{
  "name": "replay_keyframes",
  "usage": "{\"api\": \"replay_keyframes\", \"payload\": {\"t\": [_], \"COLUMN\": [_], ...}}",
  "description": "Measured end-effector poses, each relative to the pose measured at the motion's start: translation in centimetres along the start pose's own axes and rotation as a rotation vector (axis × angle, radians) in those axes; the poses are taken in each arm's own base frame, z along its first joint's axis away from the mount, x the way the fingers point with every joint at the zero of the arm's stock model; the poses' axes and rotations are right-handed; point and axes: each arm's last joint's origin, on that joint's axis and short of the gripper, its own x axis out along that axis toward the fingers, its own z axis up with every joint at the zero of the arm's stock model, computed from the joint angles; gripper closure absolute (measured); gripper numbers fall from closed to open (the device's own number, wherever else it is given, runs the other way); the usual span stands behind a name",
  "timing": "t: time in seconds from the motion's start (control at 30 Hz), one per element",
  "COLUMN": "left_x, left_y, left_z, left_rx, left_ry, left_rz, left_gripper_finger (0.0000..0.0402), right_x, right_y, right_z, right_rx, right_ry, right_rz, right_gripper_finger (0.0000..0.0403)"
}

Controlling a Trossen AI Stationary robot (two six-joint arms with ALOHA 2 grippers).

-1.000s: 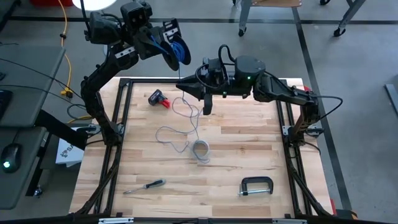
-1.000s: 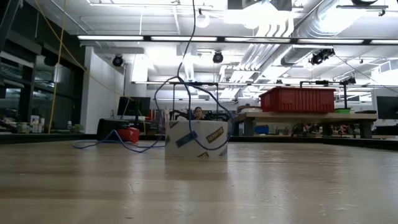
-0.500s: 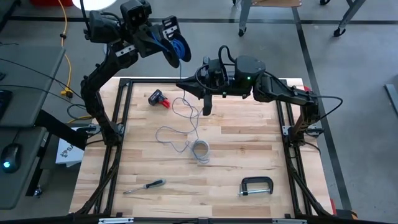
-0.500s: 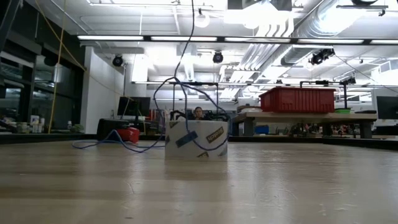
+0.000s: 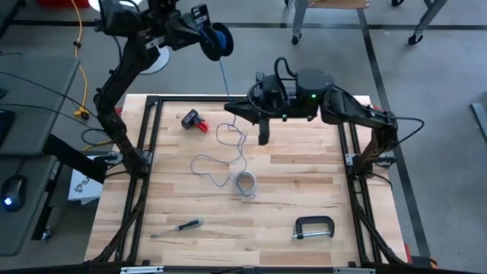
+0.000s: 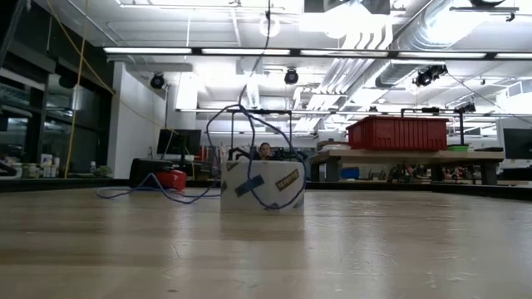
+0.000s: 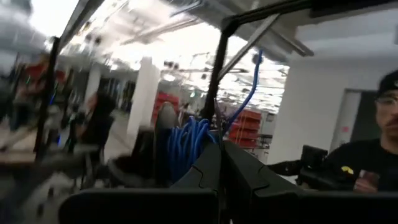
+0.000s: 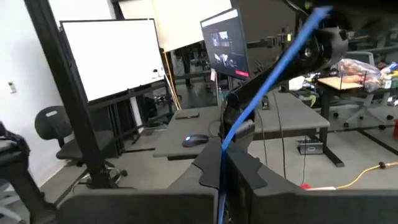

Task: Coil cords
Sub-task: Coil the blue wire on the spool

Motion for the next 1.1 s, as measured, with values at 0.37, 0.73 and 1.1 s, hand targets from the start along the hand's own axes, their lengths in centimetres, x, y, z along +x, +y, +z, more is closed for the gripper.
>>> {"api": "replay_keyframes", "payload": {"t": [0.37, 0.73, 1.1], "left_x": [0.4, 4.0, 9.0], "left_y": [1.2, 0.4, -0.1], "left_z": [-2.3, -5.3, -8.5], "left_rx": [-0.400, -0.622, -0.685], "left_ry": [0.183, 0.286, 0.349], "left_rz": [0.036, -0.030, -0.139], "left_gripper_finger": [0.0401, 0.0401, 0.0401], "right_x": [-4.5, -5.4, -4.6], "right_y": [0.5, 0.3, -1.1], "right_z": [3.0, 3.9, 4.0], "right_rx": [-0.052, -0.082, -0.103], "right_ry": [-0.055, -0.109, -0.143], "right_rz": [0.002, 0.000, 0.048], "right_gripper_finger": [0.0403, 0.0403, 0.0403]}}
